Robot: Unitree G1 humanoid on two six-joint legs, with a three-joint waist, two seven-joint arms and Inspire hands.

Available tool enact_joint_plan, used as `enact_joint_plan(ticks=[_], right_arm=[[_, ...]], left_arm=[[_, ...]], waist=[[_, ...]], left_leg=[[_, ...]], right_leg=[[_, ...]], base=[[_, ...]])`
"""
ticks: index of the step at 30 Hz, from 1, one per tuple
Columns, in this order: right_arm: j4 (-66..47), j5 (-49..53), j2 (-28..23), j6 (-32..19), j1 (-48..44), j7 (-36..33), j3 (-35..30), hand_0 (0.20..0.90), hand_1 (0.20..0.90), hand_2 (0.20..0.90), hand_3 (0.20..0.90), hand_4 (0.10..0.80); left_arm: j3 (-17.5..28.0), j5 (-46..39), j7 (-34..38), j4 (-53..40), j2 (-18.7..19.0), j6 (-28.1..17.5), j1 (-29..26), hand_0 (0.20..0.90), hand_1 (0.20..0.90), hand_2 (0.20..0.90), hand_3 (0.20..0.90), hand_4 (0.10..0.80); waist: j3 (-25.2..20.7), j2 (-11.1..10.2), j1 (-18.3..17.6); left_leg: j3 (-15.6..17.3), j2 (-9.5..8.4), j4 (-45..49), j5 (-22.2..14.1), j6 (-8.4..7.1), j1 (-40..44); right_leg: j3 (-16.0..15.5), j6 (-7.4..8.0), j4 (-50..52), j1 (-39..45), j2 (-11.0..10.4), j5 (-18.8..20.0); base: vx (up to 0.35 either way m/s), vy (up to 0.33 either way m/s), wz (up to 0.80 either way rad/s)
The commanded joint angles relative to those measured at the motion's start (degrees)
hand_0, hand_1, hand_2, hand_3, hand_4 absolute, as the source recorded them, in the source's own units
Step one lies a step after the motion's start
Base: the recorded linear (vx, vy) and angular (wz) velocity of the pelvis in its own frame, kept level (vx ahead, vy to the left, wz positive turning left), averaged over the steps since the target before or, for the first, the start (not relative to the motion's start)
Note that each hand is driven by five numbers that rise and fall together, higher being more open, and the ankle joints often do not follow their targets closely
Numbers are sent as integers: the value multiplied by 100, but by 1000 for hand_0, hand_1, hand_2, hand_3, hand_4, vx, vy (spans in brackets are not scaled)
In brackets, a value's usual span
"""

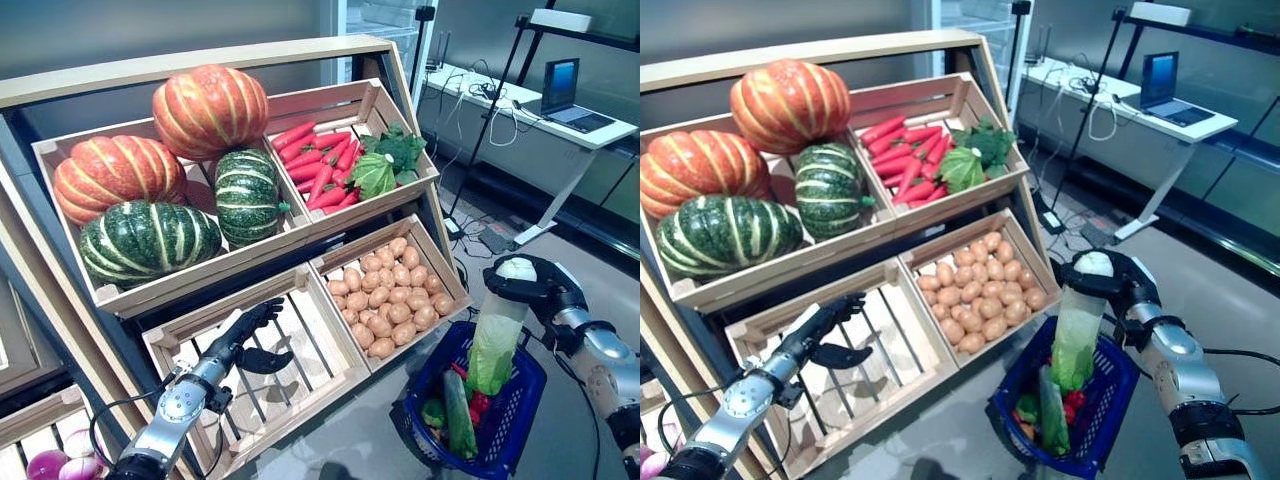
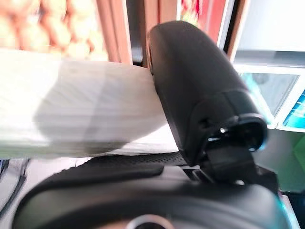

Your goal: Put vegetables into the basket

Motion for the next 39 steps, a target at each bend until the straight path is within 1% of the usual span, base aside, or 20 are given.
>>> enact_joint_plan(ticks=[1, 2, 3, 4, 5, 7, 8, 10, 11, 13, 15, 16, 17, 19, 21, 23, 24, 30, 35, 39], right_arm=[[285, -50, -280, -1321, -993, -941, -471, 300, 300, 300, 300, 400], [339, -20, -290, -1373, -1066, -1022, -463, 300, 300, 300, 300, 400], [474, 51, -312, -1578, -1291, -1203, -444, 300, 300, 300, 300, 400], [500, 94, -312, -1597, -1344, -1252, -435, 300, 300, 300, 300, 400], [631, 197, -280, -1786, -1523, -1334, -407, 300, 300, 300, 300, 400], [740, 373, -254, -1908, -1715, -1480, -422, 300, 300, 300, 300, 400], [789, 460, -240, -1916, -1788, -1543, -433, 300, 300, 300, 300, 400], [1041, 553, -213, -1988, -2030, -1662, -483, 300, 300, 300, 300, 400], [1364, 662, -220, -2103, -2371, -1809, -468, 300, 300, 300, 300, 400], [1707, 622, -291, -2187, -2758, -2022, -404, 300, 300, 300, 300, 400], [2056, 591, -459, -2201, -3321, -2287, -280, 300, 300, 300, 300, 400], [2066, 585, -464, -2193, -3343, -2304, -269, 300, 300, 300, 300, 400], [2240, 479, -508, -2158, -3606, -2358, -205, 300, 300, 300, 300, 400], [2458, 539, -568, -2033, -3939, -2344, -46, 300, 300, 300, 300, 400], [2694, 639, -580, -2044, -4162, -2239, 69, 300, 300, 300, 300, 400], [2977, 839, -553, -1889, -4408, -2014, 153, 300, 300, 300, 300, 400], [3035, 904, -547, -1852, -4457, -1966, 174, 900, 900, 900, 900, 800], [3270, 991, -503, -1799, -4699, -1763, 306, 900, 900, 900, 900, 800], [3289, 913, -484, -1789, -4681, -1782, 376, 900, 900, 900, 900, 800], [3286, 843, -484, -1755, -4560, -1737, 369, 900, 900, 900, 900, 800]], left_arm=[[203, -392, 536, -280, 317, -726, -802, 900, 900, 900, 900, 800], [170, -434, 586, -294, 332, -742, -906, 900, 900, 900, 900, 800], [102, -500, 788, -371, 376, -800, -1181, 900, 900, 900, 900, 800], [88, -520, 816, -391, 389, -802, -1243, 900, 900, 900, 900, 800], [3, -542, 1020, -458, 419, -892, -1399, 900, 900, 900, 900, 800], [-70, -723, 1197, -587, 424, -911, -1579, 900, 900, 900, 900, 800], [-87, -823, 1200, -621, 422, -883, -1650, 900, 900, 900, 900, 800], [-127, -932, 1234, -682, 367, -934, -1785, 900, 900, 900, 900, 800], [-213, -1048, 1262, -730, 314, -1010, -1968, 900, 900, 900, 900, 800], [-338, -1107, 1321, -774, 251, -1072, -2156, 900, 900, 900, 900, 800], [-490, -1284, 1375, -890, 236, -1166, -2342, 900, 900, 900, 900, 800], [-495, -1287, 1376, -895, 234, -1166, -2348, 900, 900, 900, 900, 800], [-567, -1334, 1427, -936, 231, -1213, -2448, 900, 900, 900, 900, 800], [-627, -1438, 1465, -1000, 229, -1231, -2565, 900, 900, 900, 900, 800], [-669, -1533, 1513, -1018, 264, -1265, -2675, 900, 900, 900, 900, 800], [-726, -1611, 1598, -1050, 285, -1338, -2817, 900, 900, 900, 900, 800], [-738, -1616, 1615, -1055, 279, -1355, -2846, 900, 900, 900, 900, 800], [-781, -1653, 1698, -1187, 344, -1437, -3011, 900, 900, 900, 900, 800], [-832, -1948, 1367, -1045, 342, -1410, -3004, 900, 900, 900, 900, 800], [-863, -2064, 1209, -907, 379, -1410, -2905, 900, 900, 900, 900, 800]], waist=[[331, -93, 7], [444, -89, 9], [866, -57, -22], [942, -51, -25], [1250, -18, -40], [1522, 42, -33], [1559, 56, -28], [1681, 110, 4], [1813, 183, 51], [1915, 269, 77], [2023, 456, 93], [2018, 465, 93], [2093, 554, 90], [2152, 667, 91], [2202, 733, 99], [2252, 794, 114], [2264, 803, 119], [2252, 828, 165], [2187, 764, 191], [2081, 676, 216]], left_leg=[[-133, -141, 1364, -647, 326, -944], [-148, -109, 1632, -750, 330, -1123], [-184, 40, 2635, -1146, 354, -1715], [-192, 64, 2759, -1217, 361, -1817], [-210, 176, 3429, -1496, 427, -2270], [-305, 224, 4240, -1856, 508, -2924], [-324, 234, 4431, -1966, 533, -3105], [-407, 242, 5050, -2195, 576, -3645], [-493, 162, 5538, -2371, 608, -4138], [-528, 113, 5906, -2500, 634, -4508], [-564, 49, 6449, -2670, 639, -5054], [-563, 45, 6451, -2673, 639, -5067], [-576, 20, 6734, -2745, 641, -5342], [-580, -3, 7129, -2864, 647, -5703], [-603, -24, 7414, -2959, 663, -5956], [-641, -51, 7855, -3100, 673, -6335], [-648, -56, 7931, -3126, 680, -6398], [-678, -77, 8617, -3295, 693, -7019], [-735, -84, 8673, -3334, 675, -6999], [-758, -26, 8497, -3292, 662, -6778]], right_leg=[[-142, -373, 1201, -322, -139, -928], [-145, -397, 1393, -473, -175, -1006], [-123, -439, 2219, -1008, -311, -1279], [-116, -452, 2341, -1111, -336, -1331], [-103, -541, 3106, -1582, -462, -1589], [-62, -613, 3933, -2200, -627, -1863], [-49, -624, 4153, -2387, -674, -1960], [12, -670, 4874, -2957, -831, -2174], [69, -654, 5444, -3481, -997, -2329], [123, -660, 5862, -3888, -1109, -2435], [243, -682, 6425, -4480, -1225, -2596], [245, -683, 6427, -4495, -1227, -2598], [328, -701, 6711, -4792, -1273, -2666], [466, -739, 7088, -5200, -1299, -2768], [559, -773, 7388, -5498, -1315, -2865], [639, -817, 7782, -5895, -1322, -3004], [651, -828, 7855, -5961, -1324, -3032], [661, -877, 8538, -6555, -1340, -3248], [609, -861, 8598, -6523, -1316, -3290], [506, -860, 8423, -6282, -1288, -3257]], base=[[-347, -61, -9], [-463, -66, -4], [-354, -50, -4], [-467, -37, -10], [-317, -17, -16], [-289, -12, -10], [-170, -28, 9], [-195, -18, 16], [-227, 1, 14], [-165, 1, 13], [-125, 28, 10], [-111, 36, 9], [-96, 24, 18], [-119, 24, 21], [-84, 4, 7], [-80, -14, 5], [-66, -21, 6], [-56, -25, 8], [-12, -16, 3], [3, 3, -1]])
